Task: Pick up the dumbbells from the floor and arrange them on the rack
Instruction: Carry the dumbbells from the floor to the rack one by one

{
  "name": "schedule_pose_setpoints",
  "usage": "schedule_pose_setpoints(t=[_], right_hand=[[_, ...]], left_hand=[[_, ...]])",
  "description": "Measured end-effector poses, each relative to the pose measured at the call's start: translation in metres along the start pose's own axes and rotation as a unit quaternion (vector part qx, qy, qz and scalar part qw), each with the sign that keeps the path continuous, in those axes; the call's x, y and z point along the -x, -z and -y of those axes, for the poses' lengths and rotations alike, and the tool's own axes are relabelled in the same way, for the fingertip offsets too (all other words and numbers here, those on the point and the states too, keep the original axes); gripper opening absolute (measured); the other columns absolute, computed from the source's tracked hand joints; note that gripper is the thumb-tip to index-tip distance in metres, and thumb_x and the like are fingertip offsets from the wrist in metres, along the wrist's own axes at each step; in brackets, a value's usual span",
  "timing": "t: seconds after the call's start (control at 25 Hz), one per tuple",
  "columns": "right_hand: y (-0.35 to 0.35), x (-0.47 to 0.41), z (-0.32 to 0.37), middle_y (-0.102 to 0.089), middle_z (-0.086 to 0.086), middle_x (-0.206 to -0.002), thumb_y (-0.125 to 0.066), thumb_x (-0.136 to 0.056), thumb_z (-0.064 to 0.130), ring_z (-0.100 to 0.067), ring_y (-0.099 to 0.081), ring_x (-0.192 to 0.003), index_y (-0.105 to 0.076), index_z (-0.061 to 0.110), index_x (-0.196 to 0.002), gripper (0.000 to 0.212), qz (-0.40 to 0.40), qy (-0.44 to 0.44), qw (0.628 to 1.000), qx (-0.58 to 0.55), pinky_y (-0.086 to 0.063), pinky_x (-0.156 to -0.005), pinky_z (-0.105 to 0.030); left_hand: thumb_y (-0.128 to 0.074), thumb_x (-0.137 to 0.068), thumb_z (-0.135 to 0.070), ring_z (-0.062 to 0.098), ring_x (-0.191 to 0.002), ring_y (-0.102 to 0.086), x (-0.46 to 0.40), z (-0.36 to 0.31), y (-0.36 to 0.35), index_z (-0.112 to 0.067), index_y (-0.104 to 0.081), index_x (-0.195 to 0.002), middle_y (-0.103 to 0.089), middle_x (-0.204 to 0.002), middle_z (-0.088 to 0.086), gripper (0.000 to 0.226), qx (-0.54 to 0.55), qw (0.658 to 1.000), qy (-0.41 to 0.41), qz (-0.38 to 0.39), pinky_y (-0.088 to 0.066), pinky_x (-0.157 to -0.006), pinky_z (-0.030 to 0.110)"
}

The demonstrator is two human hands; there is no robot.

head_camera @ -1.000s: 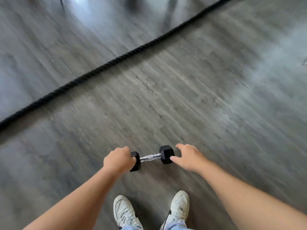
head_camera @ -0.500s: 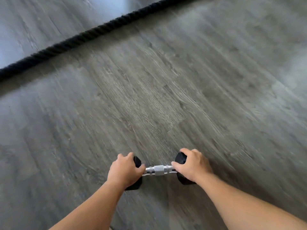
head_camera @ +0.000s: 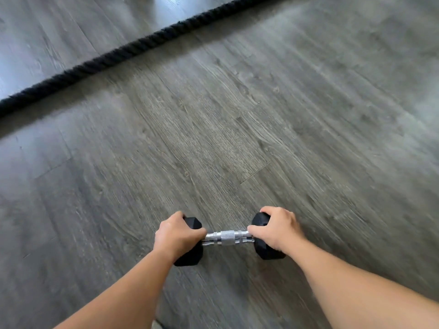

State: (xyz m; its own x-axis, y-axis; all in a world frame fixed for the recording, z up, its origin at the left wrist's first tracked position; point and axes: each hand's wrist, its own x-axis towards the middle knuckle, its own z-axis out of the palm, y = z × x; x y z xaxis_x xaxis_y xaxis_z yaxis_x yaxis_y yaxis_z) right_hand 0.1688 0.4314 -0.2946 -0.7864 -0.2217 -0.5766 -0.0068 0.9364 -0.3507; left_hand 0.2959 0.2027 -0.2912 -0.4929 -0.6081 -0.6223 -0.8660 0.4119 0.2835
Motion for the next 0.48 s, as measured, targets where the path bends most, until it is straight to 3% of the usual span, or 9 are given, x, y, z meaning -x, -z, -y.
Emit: schedule_pose_setpoints(t=[0.24, 0.48], right_hand=[[0.02, 0.027, -0.004, -0.063, 0.009, -0.071, -0.069, -0.049, 0.06, -0.024, -0.061, -0.076, -0.069, 0.027, -0.08, 0.046, -0.035, -0.033, 0.997, -0.055, -0.042, -0.058, -0.029], [0.16, 0.138, 0.018, -0.059, 0.012, -0.066, -0.072, -0.052, 0.06, -0.024, -0.058, -0.073, -0.071, 0.028, -0.083, 0.045, -0.09, -0.057, 0.987, -0.117, -0.038, -0.057, -0.029]], left_hand=[[-0.073, -0.053, -0.053, 0.014, -0.071, -0.059, 0.013, -0.029, 0.028, -0.025, -0.06, -0.086, -0.065, -0.082, -0.002, 0.045, -0.023, 0.999, -0.032, 0.023, -0.045, -0.064, 0.03], [-0.072, -0.055, -0.052, 0.017, -0.075, -0.061, 0.124, -0.119, 0.137, -0.022, -0.059, -0.083, -0.065, -0.08, -0.004, 0.043, -0.063, 0.991, -0.117, 0.005, -0.045, -0.063, 0.03]])
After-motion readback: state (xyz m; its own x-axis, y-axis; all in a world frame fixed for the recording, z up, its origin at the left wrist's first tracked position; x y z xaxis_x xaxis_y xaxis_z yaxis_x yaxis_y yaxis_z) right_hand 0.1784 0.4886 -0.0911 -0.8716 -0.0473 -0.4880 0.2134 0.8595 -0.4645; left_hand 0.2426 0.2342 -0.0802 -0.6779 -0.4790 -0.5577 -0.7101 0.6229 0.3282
